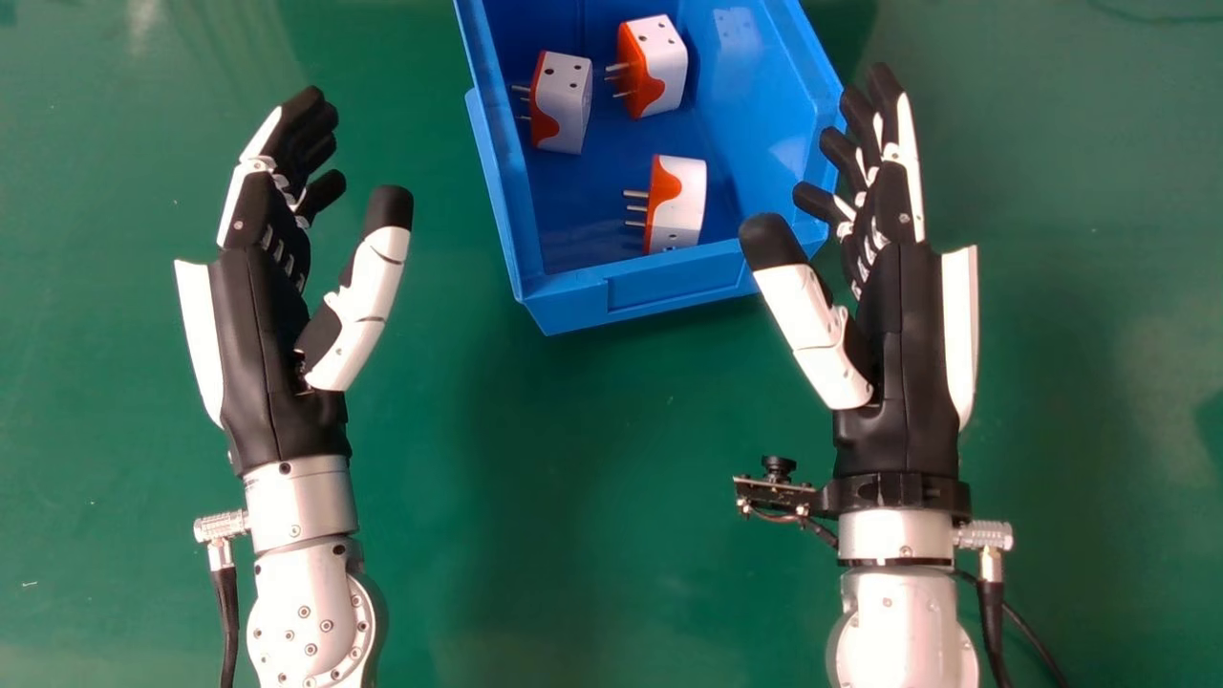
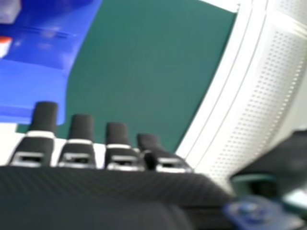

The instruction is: Pick all objects and put in blue box

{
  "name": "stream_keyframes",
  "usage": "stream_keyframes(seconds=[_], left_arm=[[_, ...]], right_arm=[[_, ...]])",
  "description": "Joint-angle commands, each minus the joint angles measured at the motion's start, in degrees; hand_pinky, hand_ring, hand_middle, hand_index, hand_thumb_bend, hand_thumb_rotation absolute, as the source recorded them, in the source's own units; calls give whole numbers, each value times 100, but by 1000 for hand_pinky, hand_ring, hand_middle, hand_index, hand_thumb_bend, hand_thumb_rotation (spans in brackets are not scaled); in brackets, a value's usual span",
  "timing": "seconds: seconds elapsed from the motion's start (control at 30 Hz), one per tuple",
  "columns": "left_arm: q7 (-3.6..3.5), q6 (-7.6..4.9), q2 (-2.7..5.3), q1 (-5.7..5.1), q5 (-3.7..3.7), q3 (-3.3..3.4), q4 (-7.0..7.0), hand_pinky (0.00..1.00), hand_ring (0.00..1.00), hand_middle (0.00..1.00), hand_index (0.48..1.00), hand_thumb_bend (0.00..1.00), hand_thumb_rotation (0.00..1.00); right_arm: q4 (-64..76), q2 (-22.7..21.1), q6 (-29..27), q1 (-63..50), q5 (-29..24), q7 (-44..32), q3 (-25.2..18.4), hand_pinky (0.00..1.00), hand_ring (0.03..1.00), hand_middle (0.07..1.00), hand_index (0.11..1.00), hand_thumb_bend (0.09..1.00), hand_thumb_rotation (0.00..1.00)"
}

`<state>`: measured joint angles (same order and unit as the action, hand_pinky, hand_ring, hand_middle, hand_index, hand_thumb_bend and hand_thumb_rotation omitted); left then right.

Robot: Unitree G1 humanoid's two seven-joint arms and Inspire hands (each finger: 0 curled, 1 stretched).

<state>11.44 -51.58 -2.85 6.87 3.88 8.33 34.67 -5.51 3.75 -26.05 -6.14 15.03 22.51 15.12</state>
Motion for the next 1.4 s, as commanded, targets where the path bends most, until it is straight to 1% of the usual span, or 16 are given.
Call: stream_keyframes(seconds=[0.0, 0.07, 0.17, 0.23, 0.3, 0.43, 0.63, 0.77, 0.83, 0.87, 0.97, 1.07, 1.13, 1.2, 1.33, 1.37], left_arm=[[-22, -165, -28, 31, -5, 24, -19, 812, 845, 835, 803, 640, 486], [-50, -155, -39, 28, -38, 35, -15, 812, 845, 835, 804, 639, 482], [-31, -148, -52, 30, 9, 48, -2, 811, 843, 834, 804, 643, 482], [-47, -139, -54, 28, 14, 39, -14, 810, 842, 833, 804, 644, 482], [-39, -126, -54, 20, 32, 36, -44, 812, 843, 834, 804, 646, 491], [-52, -118, -52, 2, 13, 34, -91, 812, 845, 835, 804, 645, 492], [-70, -165, -71, -11, 3, 47, -63, 812, 845, 836, 805, 644, 490], [-103, -152, -72, -19, -13, 50, -81, 808, 843, 836, 806, 639, 485], [-91, -132, -70, -29, 8, 54, -94, 808, 842, 836, 806, 640, 486], [-100, -125, -74, -31, 2, 55, -87, 807, 842, 835, 805, 641, 487], [-176, -131, -81, -39, -82, 53, -71, 808, 842, 835, 806, 641, 489], [-144, -127, -92, -46, -30, 70, -91, 810, 842, 836, 806, 643, 488], [-144, -124, -102, -49, -18, 72, -99, 809, 841, 835, 805, 645, 488], [-154, -111, -107, -55, -21, 68, -101, 808, 841, 835, 805, 644, 489], [-181, -124, -109, -39, -57, 61, -64, 808, 843, 836, 805, 642, 490], [-176, -112, -105, -40, -51, 59, -79, 808, 843, 836, 805, 643, 490]], right_arm=[[198, 252, -25, -62, -63, -13, -27, 788, 913, 936, 947, 646, 840], [195, 262, -24, -86, -77, -29, -25, 791, 914, 936, 947, 644, 841], [174, 278, -38, -110, -90, -35, -31, 799, 918, 938, 947, 644, 841], [187, 272, -29, -130, -78, -33, -29, 802, 919, 938, 947, 646, 840], [225, 276, -1, -170, -50, -20, -15, 809, 922, 940, 950, 650, 845], [306, 289, 49, -232, -79, -41, 14, 812, 922, 940, 950, 648, 842], [396, 304, 96, -327, 0, 34, 37, 817, 924, 942, 951, 653, 844], [419, 307, 74, -396, 93, 142, 42, 824, 925, 944, 952, 660, 851], [442, 313, 64, -434, 95, 165, 48, 824, 924, 943, 951, 664, 853], [445, 316, 44, -444, 90, 178, 44, 824, 924, 943, 950, 669, 854], [444, 319, 16, -453, 134, 244, 35, 824, 925, 942, 947, 681, 856], [484, 327, 36, -474, 155, 278, 51, 820, 922, 939, 943, 690, 858], [516, 324, 50, -489, 153, 273, 69, 819, 922, 939, 942, 692, 858], [541, 333, 60, -499, 148, 278, 81, 820, 922, 939, 943, 693, 860], [558, 346, 68, -502, 173, 321, 80, 822, 925, 940, 943, 698, 863], [561, 349, 69, -501, 179, 336, 79, 822, 925, 939, 943, 698, 862]])
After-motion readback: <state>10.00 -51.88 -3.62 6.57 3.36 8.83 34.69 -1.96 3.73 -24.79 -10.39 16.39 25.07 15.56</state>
